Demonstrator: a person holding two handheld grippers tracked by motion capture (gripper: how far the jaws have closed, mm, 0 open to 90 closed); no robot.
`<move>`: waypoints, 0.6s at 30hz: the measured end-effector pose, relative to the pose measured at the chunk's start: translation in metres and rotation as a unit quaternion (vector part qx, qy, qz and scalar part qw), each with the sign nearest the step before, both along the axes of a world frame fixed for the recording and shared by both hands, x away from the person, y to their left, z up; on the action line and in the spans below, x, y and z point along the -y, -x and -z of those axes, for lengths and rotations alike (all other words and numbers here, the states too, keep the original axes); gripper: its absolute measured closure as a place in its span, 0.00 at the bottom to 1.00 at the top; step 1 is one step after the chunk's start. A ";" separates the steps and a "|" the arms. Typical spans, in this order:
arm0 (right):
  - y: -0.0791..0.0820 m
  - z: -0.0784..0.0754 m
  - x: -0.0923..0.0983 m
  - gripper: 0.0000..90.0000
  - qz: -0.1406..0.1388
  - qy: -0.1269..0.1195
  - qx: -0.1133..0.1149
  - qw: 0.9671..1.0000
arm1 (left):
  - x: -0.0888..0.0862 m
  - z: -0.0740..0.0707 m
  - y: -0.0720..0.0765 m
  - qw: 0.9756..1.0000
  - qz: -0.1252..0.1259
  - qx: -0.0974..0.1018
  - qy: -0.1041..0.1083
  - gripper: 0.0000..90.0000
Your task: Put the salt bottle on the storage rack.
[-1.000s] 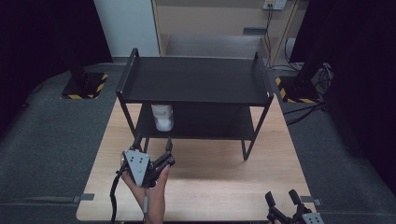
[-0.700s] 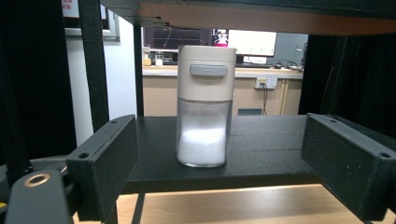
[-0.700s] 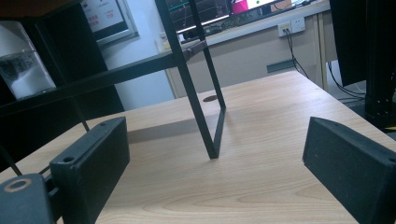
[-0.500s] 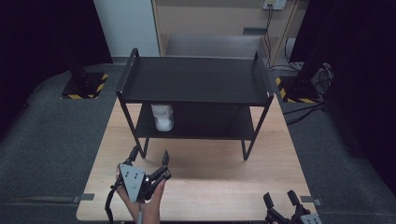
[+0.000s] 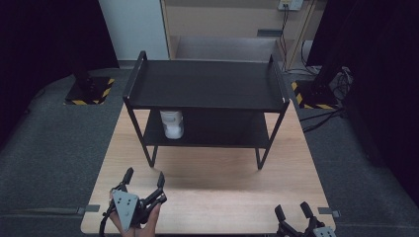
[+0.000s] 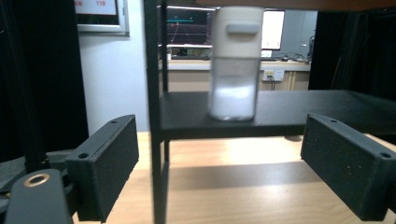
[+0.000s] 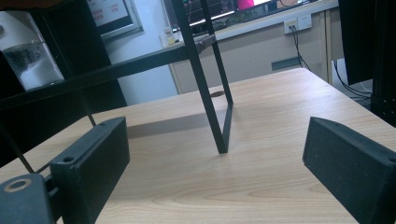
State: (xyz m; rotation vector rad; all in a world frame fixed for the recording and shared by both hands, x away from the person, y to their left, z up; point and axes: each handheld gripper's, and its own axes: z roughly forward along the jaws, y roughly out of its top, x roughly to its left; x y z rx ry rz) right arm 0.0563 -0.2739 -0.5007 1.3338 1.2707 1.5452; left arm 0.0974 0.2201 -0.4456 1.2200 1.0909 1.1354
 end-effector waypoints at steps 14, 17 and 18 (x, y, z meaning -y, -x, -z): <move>0.000 0.000 -0.005 0.08 0.001 0.006 -0.004 1.000 | -0.038 0.018 0.012 1.000 -0.020 -0.022 0.004 0.10; 0.000 0.001 -0.006 0.08 0.003 0.008 -0.003 1.000 | -0.046 0.020 0.013 0.999 -0.025 -0.025 0.005 0.10; 0.000 0.001 -0.006 0.08 0.004 0.007 -0.003 1.000 | -0.048 0.020 0.013 0.999 -0.025 -0.025 0.004 0.09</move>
